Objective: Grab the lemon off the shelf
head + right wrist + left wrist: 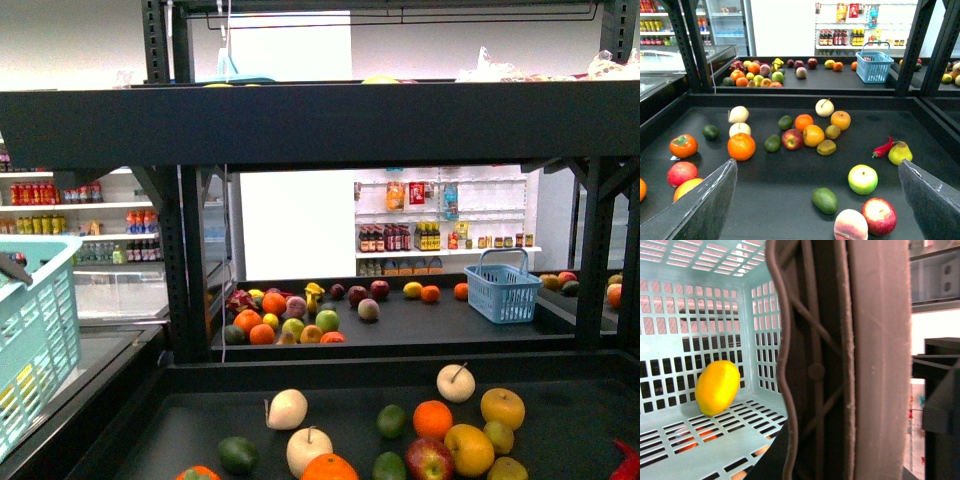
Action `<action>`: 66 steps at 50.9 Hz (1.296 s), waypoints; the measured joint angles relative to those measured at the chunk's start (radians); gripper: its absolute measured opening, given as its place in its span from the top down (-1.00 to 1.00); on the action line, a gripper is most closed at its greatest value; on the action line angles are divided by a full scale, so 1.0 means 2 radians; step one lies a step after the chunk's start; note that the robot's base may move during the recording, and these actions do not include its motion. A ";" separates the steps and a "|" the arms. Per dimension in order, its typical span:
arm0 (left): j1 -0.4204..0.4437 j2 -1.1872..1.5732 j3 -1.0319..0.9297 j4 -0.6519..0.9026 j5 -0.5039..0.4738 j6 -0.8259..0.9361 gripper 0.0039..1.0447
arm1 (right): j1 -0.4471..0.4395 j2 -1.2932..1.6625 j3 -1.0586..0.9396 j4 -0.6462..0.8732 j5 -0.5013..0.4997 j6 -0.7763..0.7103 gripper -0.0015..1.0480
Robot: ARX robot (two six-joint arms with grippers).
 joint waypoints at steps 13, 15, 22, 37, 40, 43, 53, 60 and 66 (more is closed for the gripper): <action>0.032 0.022 0.021 -0.052 -0.006 0.011 0.71 | 0.000 0.000 0.000 0.000 0.000 0.000 -0.85; 0.035 0.024 0.023 -0.055 -0.007 0.015 0.71 | 0.000 0.000 0.000 0.000 0.000 0.000 -0.85; 0.044 0.035 0.042 -0.074 -0.013 0.023 0.71 | 0.000 0.000 0.000 0.000 0.000 0.000 -0.85; 0.031 0.055 0.067 -0.101 -0.003 0.060 0.71 | 0.000 0.000 0.000 0.000 0.000 0.000 -0.85; 0.029 0.056 0.069 -0.105 -0.003 0.066 0.71 | 0.000 0.000 0.000 0.000 0.000 0.000 -0.85; 0.027 0.056 0.071 -0.109 -0.003 0.071 0.67 | 0.000 0.000 0.000 0.000 0.000 0.000 -0.85; 0.027 0.057 0.082 -0.117 -0.011 0.077 0.01 | 0.000 0.000 0.000 0.000 0.000 0.000 -0.85; 0.028 0.057 0.084 -0.121 -0.014 0.080 -0.43 | 0.000 0.000 0.000 0.000 0.000 0.000 -0.85; 0.028 0.057 0.086 -0.123 -0.014 0.085 -0.83 | 0.000 0.000 0.000 0.000 0.000 0.000 -0.85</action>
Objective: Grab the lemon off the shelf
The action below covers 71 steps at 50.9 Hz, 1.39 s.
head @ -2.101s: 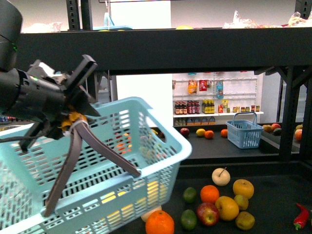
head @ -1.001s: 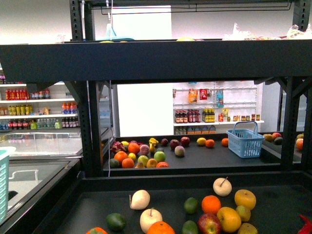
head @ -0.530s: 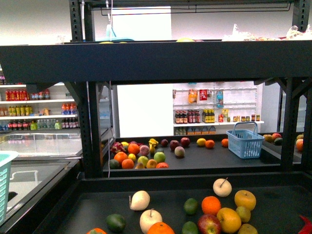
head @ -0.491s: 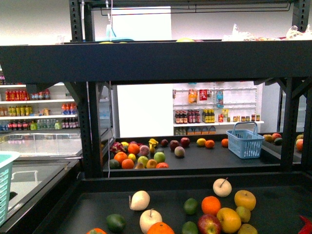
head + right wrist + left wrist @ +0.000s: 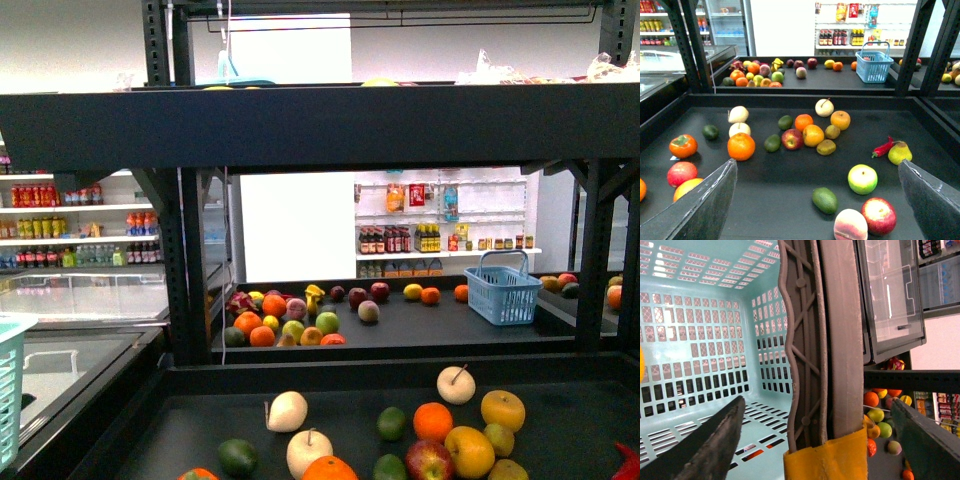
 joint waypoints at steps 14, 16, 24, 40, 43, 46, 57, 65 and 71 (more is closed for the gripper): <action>0.005 -0.015 -0.010 -0.011 -0.001 0.023 -0.86 | 0.000 0.000 0.000 0.000 0.000 0.000 -0.85; 0.007 -0.023 -0.015 -0.012 -0.002 0.026 -0.86 | 0.000 0.000 0.000 0.000 0.000 0.000 -0.85; 0.018 -0.053 -0.036 -0.017 -0.002 0.036 -0.86 | 0.000 0.000 0.000 0.000 0.000 0.000 -0.85; 0.021 -0.149 -0.117 0.000 -0.033 0.098 -0.86 | 0.000 0.000 0.000 0.000 0.000 0.000 -0.85; 0.014 -0.190 -0.150 0.026 -0.042 0.128 -0.86 | 0.000 0.000 0.000 0.000 0.000 0.000 -0.85; 0.004 -0.231 -0.183 0.059 -0.058 0.160 -0.86 | 0.000 0.000 0.000 0.000 0.000 0.000 -0.85; -0.088 -0.409 -0.357 0.220 -0.140 0.328 -0.86 | 0.000 0.000 0.000 0.000 0.000 0.000 -0.85; -0.172 -0.522 -0.504 0.280 -0.199 0.405 -0.86 | 0.000 0.000 0.000 0.000 0.000 0.000 -0.85; -0.182 -0.645 -0.681 0.325 0.035 0.527 -0.32 | 0.000 0.000 0.000 0.000 0.000 0.000 -0.85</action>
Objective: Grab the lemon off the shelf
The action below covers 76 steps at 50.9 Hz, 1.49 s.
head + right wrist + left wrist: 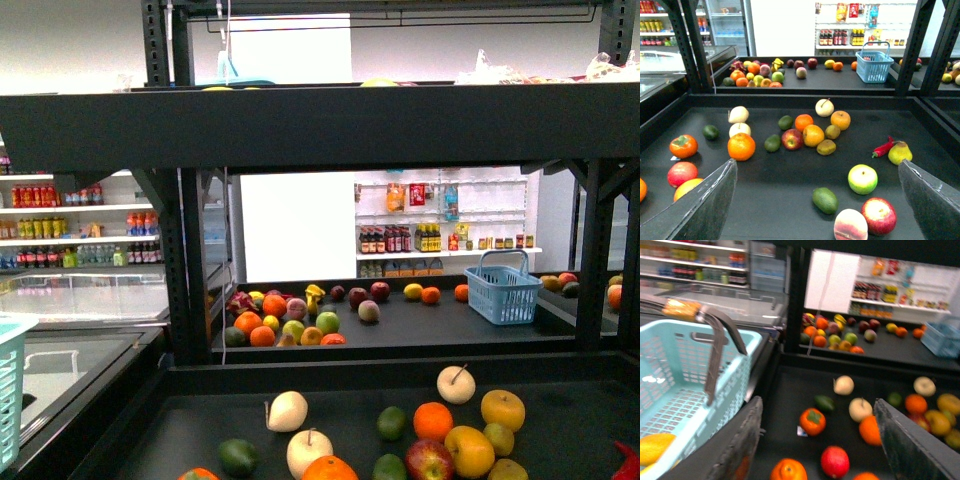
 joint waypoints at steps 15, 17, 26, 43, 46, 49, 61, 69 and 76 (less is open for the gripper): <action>0.000 -0.075 -0.096 0.009 0.016 0.040 0.78 | 0.000 0.000 0.000 0.000 0.000 0.000 -0.85; 0.000 -0.083 -0.102 0.009 0.017 0.041 0.92 | 0.000 0.000 0.000 0.000 0.000 0.000 -0.85; 0.000 -0.119 -0.128 0.000 0.017 0.044 0.96 | 0.000 0.000 0.000 0.000 0.000 0.000 -0.85; 0.000 -0.181 -0.155 -0.035 0.017 0.044 0.96 | 0.000 0.000 0.000 0.000 0.000 0.000 -0.85; 0.000 -0.191 -0.158 -0.043 0.017 0.044 0.96 | 0.000 0.000 0.000 0.000 0.000 0.000 -0.85; 0.000 -0.200 -0.163 -0.042 0.017 0.044 0.96 | 0.000 0.000 0.000 0.000 0.000 0.000 -0.85; 0.000 -0.234 -0.174 -0.064 0.017 0.044 0.96 | 0.000 0.000 0.000 0.000 0.000 0.000 -0.85; 0.000 -0.315 -0.174 -0.151 0.016 0.044 0.96 | 0.000 0.000 0.000 0.000 0.000 0.000 -0.85; 0.000 -0.321 -0.174 -0.153 0.017 0.044 0.96 | 0.000 0.000 0.000 0.000 0.000 0.000 -0.85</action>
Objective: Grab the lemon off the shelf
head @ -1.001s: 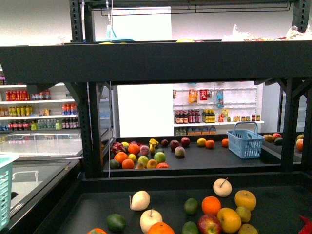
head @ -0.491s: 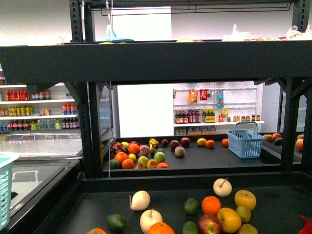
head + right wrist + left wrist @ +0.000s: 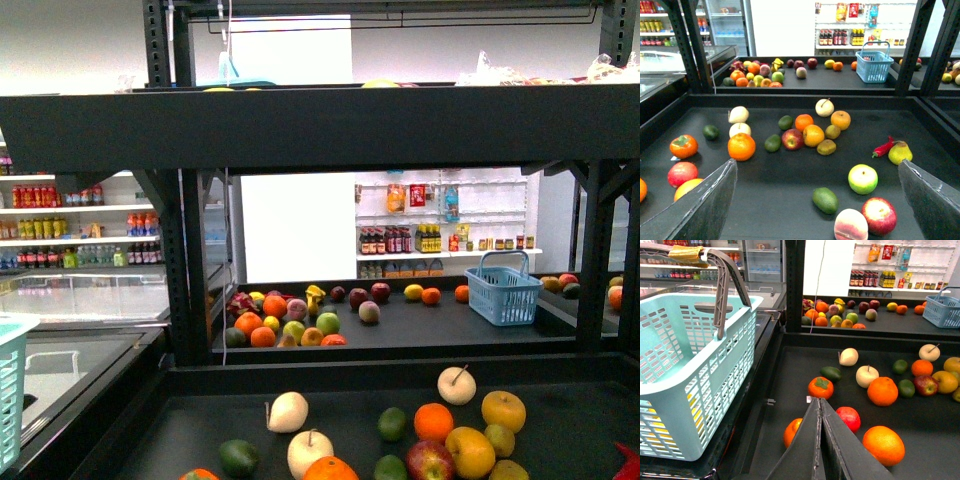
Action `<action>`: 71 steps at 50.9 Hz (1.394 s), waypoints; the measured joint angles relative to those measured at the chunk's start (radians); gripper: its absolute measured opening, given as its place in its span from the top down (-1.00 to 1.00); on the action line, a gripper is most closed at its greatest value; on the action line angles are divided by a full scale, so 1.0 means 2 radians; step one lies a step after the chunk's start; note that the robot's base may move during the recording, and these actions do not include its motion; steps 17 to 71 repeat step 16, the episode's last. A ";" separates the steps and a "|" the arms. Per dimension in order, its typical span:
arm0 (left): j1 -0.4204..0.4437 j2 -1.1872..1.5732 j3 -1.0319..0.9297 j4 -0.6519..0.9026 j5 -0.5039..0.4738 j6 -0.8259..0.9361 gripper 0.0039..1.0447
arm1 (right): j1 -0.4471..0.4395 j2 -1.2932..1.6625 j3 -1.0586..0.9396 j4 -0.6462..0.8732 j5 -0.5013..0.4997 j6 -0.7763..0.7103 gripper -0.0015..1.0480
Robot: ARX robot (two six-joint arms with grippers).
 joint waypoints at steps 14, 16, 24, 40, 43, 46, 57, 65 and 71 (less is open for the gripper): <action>0.000 0.000 0.000 -0.001 0.000 0.000 0.73 | 0.000 0.000 0.000 0.000 0.000 0.000 -0.85; 0.000 0.000 0.000 -0.001 0.000 0.000 0.56 | 0.000 0.000 0.000 0.000 0.000 0.000 -0.85; 0.000 0.000 0.000 -0.001 0.000 0.000 0.56 | 0.000 0.000 0.000 0.000 0.000 0.000 -0.85; 0.000 0.000 0.000 -0.001 0.000 0.000 0.56 | 0.000 0.000 0.000 0.000 0.000 0.000 -0.85; 0.000 0.000 0.000 -0.001 0.000 0.000 0.56 | 0.000 0.000 0.000 0.000 0.000 0.000 -0.85; 0.000 0.000 0.000 -0.001 0.000 0.000 0.56 | 0.000 0.000 0.000 0.000 0.000 0.000 -0.85; 0.000 0.000 0.000 -0.001 0.000 0.000 0.56 | 0.000 0.000 0.000 0.000 0.000 0.000 -0.85; 0.000 0.000 0.000 -0.001 0.000 0.000 0.56 | 0.000 0.000 0.000 0.000 0.000 0.000 -0.85; 0.000 0.000 0.000 -0.001 0.000 0.000 0.56 | 0.000 0.000 0.000 0.000 0.000 0.000 -0.85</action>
